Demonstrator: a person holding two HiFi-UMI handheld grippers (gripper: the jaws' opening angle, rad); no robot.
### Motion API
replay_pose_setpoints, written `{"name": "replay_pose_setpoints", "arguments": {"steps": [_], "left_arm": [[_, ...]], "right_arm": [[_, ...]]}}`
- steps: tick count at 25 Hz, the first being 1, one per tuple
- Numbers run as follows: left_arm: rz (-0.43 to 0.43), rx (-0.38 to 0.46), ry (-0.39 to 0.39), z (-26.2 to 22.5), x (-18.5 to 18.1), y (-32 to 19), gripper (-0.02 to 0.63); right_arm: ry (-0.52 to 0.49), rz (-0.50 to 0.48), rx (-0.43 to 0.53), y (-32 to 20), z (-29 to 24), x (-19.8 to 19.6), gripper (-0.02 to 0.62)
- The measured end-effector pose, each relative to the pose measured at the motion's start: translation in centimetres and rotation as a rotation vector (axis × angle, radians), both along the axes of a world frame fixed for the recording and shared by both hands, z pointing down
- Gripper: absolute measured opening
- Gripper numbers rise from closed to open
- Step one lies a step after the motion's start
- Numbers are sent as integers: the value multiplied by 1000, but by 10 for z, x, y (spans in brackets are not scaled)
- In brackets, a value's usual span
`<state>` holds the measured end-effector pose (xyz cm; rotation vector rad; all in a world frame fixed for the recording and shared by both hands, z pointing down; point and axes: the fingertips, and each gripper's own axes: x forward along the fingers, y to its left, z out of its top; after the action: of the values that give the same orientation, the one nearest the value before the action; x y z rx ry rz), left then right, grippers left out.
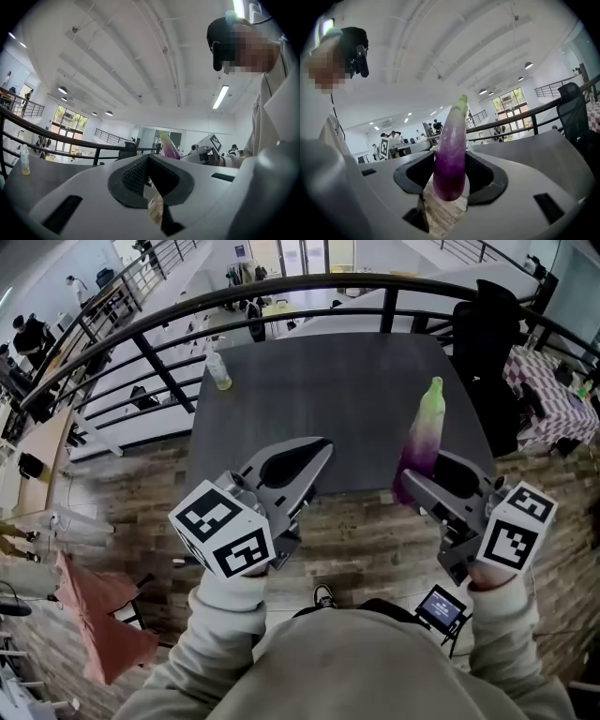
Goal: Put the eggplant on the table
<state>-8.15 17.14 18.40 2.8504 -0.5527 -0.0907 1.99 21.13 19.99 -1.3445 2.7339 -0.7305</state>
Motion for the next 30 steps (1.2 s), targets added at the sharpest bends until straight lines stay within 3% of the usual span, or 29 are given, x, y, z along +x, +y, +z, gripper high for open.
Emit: {"name": "replay_pose_setpoints", "arguments": {"steps": [6, 17, 30], "left_arm": [[-1, -27, 1, 11, -7, -40, 2], [-46, 5, -21, 1, 12, -112, 2], [-40, 25, -38, -8, 103, -214, 2]], "right_arm": [[-6, 7, -9, -41, 1, -3, 218], [-15, -48, 30, -126, -8, 16, 218], [-32, -73, 23, -230, -5, 101, 218]]}}
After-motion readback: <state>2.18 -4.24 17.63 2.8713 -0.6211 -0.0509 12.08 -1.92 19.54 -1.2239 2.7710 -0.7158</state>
